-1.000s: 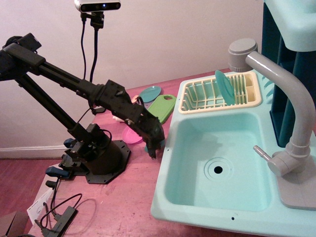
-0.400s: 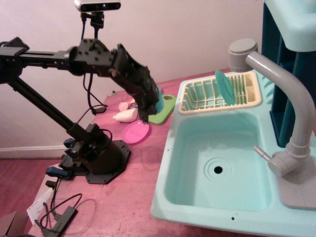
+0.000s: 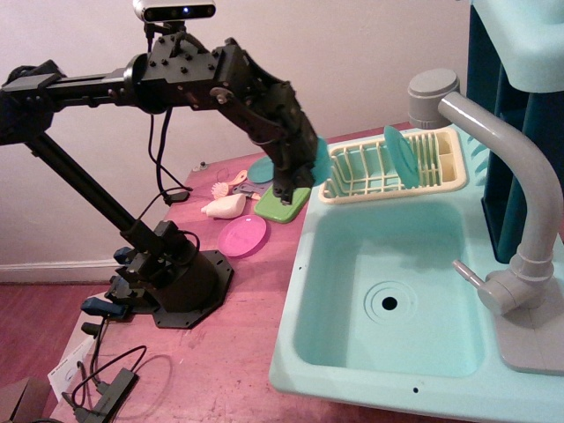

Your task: Put cup from anywhere into sink

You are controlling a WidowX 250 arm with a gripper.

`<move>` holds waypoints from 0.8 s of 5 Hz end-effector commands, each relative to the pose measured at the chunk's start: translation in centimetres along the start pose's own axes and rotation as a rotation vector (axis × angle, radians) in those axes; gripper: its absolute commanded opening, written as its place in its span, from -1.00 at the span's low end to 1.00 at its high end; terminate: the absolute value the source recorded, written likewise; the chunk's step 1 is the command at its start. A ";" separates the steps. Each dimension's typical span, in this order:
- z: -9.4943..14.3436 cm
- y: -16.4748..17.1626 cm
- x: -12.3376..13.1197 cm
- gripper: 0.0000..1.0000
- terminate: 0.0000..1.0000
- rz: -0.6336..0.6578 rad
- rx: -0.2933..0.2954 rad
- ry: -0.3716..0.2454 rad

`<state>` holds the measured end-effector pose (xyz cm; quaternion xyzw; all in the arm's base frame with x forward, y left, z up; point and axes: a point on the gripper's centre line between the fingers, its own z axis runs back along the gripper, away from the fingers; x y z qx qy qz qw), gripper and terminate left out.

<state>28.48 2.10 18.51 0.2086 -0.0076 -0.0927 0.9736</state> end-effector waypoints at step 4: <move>-2.9 -7.6 5.8 -1.00 1.00 -0.263 -0.099 -0.107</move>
